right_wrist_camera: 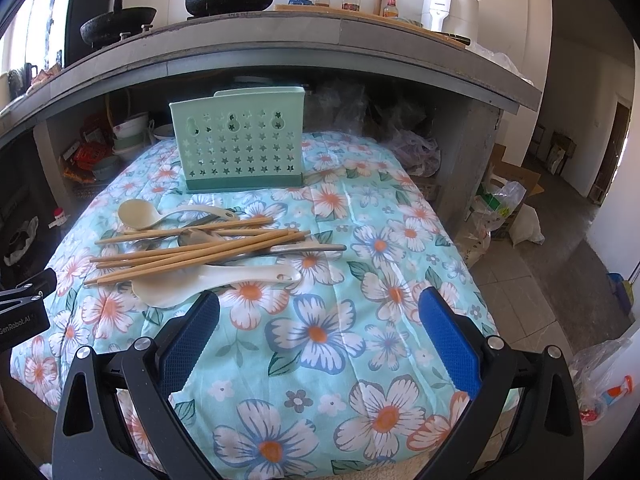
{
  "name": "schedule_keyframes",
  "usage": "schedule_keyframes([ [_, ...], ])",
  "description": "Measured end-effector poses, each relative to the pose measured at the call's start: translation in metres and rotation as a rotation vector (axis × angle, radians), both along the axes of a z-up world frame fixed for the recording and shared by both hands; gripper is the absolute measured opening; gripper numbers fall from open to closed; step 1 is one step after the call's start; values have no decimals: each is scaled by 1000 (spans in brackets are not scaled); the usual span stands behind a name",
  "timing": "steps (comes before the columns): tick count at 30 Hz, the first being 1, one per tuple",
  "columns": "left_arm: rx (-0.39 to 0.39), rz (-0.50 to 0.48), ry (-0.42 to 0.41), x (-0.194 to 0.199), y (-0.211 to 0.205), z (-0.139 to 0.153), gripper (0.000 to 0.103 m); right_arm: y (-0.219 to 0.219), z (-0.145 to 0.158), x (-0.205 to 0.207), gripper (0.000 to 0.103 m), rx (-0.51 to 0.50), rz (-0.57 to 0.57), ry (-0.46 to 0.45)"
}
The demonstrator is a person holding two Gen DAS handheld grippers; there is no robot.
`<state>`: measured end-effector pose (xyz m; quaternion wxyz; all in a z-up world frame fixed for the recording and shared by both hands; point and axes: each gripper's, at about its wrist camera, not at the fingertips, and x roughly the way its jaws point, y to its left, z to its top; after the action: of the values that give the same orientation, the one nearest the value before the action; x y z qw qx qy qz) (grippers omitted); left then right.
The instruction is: Organize utensils
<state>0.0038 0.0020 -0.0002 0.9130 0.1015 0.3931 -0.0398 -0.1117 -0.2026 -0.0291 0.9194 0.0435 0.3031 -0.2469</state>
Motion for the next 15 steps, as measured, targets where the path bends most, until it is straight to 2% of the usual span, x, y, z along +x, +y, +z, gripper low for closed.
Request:
schedule_keyframes([
  [15, 2, 0, -2, 1, 2, 1, 94, 0, 0, 1, 97, -3, -1, 0],
])
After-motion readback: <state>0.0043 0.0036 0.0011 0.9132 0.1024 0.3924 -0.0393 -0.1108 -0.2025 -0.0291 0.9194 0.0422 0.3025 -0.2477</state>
